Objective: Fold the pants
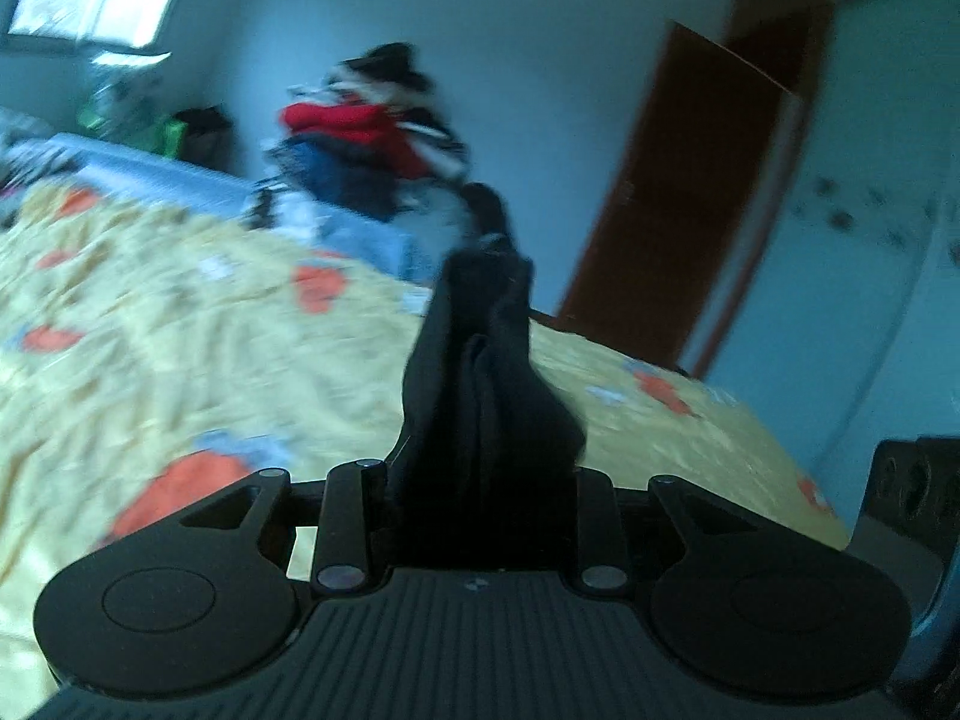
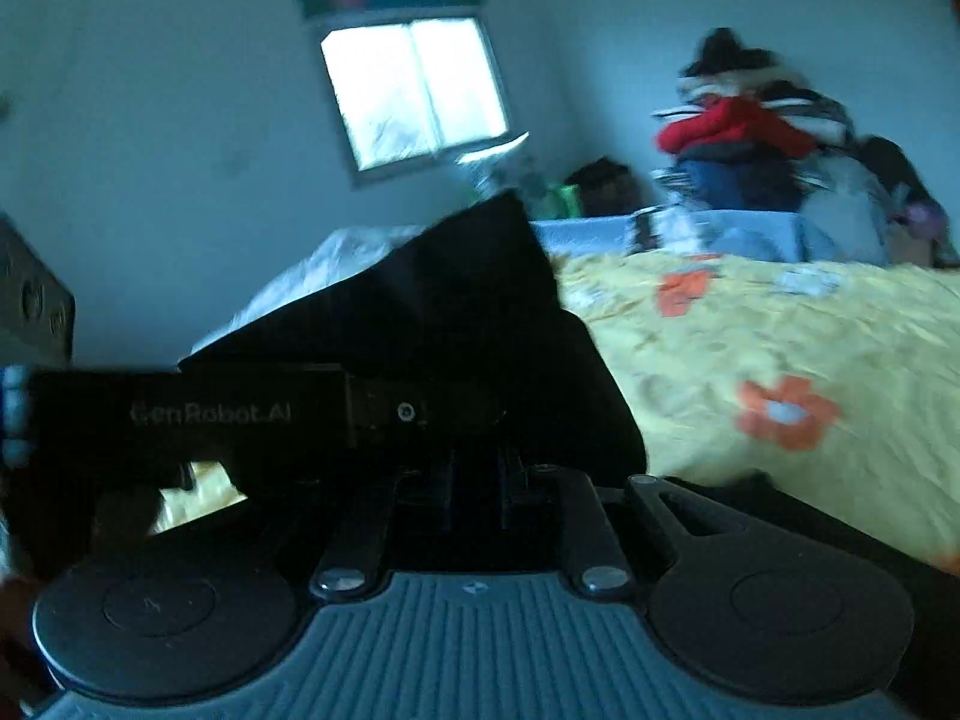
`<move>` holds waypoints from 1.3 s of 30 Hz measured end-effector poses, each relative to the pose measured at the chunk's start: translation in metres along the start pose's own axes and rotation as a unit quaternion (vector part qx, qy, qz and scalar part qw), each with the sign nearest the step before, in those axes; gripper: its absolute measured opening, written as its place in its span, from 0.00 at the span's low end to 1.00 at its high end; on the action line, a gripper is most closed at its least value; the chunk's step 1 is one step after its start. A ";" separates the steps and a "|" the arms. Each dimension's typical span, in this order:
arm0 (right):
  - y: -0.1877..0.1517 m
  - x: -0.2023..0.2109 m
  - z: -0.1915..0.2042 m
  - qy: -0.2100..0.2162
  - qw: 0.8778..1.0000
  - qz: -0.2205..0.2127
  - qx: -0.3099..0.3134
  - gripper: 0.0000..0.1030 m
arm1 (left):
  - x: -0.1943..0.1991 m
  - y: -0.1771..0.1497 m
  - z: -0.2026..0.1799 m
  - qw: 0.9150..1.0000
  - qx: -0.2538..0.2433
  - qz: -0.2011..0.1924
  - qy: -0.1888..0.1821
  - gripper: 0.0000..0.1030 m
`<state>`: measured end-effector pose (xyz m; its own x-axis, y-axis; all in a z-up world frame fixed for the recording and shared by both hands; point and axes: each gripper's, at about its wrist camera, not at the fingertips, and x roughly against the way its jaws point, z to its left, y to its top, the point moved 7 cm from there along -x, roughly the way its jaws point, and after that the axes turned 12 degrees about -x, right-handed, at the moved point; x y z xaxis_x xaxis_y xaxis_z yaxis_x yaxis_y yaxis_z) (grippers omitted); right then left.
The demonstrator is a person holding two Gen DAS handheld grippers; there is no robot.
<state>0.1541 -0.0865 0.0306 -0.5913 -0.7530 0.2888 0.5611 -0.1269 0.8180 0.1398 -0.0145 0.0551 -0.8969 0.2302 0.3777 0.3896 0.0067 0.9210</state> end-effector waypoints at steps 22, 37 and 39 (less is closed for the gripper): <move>-0.023 0.137 -0.169 -0.153 0.983 -0.034 -0.098 0.14 | -0.118 -0.062 -0.190 0.985 -0.106 0.076 -0.111 0.35; -0.040 0.155 -0.185 -0.174 0.978 -0.018 -0.115 0.14 | -0.115 -0.078 -0.216 0.981 -0.110 0.093 -0.133 0.40; -0.042 0.157 -0.187 -0.175 0.977 -0.018 -0.120 0.14 | -0.115 -0.079 -0.218 0.980 -0.110 0.094 -0.136 0.41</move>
<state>0.1460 -0.3202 -0.0511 -0.7515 -0.4831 0.4492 0.6311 -0.3283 0.7028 0.1668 -0.2534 -0.0399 -0.7132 0.4582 0.5305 0.4606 -0.2642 0.8474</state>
